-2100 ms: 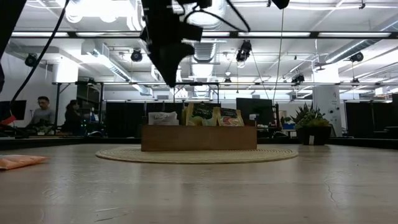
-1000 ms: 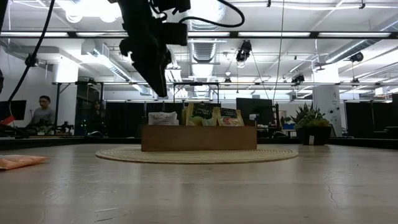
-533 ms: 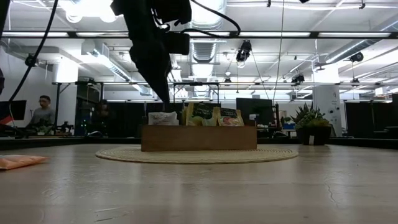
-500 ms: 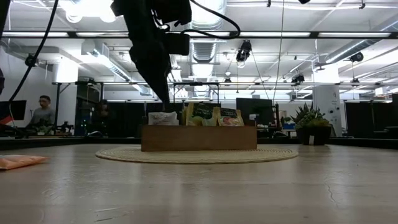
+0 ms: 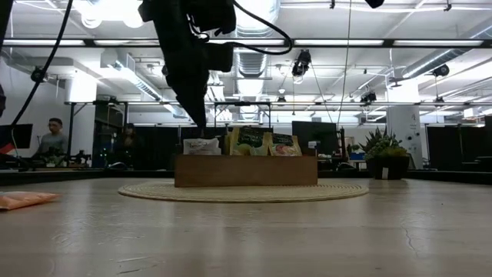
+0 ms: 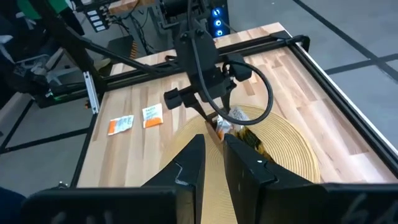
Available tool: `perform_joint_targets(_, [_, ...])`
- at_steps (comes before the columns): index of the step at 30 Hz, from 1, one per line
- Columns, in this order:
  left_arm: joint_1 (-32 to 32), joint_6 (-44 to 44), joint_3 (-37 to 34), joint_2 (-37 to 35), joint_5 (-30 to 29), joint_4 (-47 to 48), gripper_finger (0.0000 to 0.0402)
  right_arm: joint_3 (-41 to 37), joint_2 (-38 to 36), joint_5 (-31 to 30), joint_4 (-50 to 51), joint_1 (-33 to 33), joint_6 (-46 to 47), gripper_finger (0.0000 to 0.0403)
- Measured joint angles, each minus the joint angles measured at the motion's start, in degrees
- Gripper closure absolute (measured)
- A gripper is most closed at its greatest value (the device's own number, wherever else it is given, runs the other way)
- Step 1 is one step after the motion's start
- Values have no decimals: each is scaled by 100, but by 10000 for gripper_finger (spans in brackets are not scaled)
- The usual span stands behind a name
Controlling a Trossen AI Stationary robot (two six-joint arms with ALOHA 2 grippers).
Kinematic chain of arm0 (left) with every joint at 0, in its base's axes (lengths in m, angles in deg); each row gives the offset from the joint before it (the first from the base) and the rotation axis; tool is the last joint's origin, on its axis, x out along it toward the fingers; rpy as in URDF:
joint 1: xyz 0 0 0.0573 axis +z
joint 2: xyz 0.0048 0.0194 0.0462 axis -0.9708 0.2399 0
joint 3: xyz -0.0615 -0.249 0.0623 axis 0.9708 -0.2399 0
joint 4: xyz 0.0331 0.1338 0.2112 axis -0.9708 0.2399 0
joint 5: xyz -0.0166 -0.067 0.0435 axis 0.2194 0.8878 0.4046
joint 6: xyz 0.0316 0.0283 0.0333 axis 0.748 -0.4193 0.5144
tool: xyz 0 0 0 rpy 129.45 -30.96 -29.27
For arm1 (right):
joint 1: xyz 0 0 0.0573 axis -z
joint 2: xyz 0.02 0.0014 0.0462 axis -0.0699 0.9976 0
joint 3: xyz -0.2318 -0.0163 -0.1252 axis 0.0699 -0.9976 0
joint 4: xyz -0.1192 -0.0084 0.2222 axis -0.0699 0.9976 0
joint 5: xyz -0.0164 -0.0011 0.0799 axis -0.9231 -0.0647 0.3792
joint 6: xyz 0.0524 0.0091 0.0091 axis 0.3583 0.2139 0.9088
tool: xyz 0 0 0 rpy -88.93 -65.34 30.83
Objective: Pick & Place Tea
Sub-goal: Put the white tea bag into the left section of the wooden organizer
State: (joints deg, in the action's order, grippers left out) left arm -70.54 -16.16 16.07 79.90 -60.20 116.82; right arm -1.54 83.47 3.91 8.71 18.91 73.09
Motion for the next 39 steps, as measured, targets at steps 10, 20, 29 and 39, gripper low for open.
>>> perform_joint_targets(10, [11,196,-2,227,162,52,166,0,0,-153,-42,0,-26,346])
perform_joint_targets(20, [18,266,-12,494,-125,89,166,0,-2,-179,-63,0,-21,346])
perform_joint_targets(29, [61,287,-98,494,-120,-8,166,0,-2,-297,-76,0,-43,346])
perform_joint_targets(39, [146,271,-118,610,-52,-103,166,0,0,-297,-84,1,-33,346])
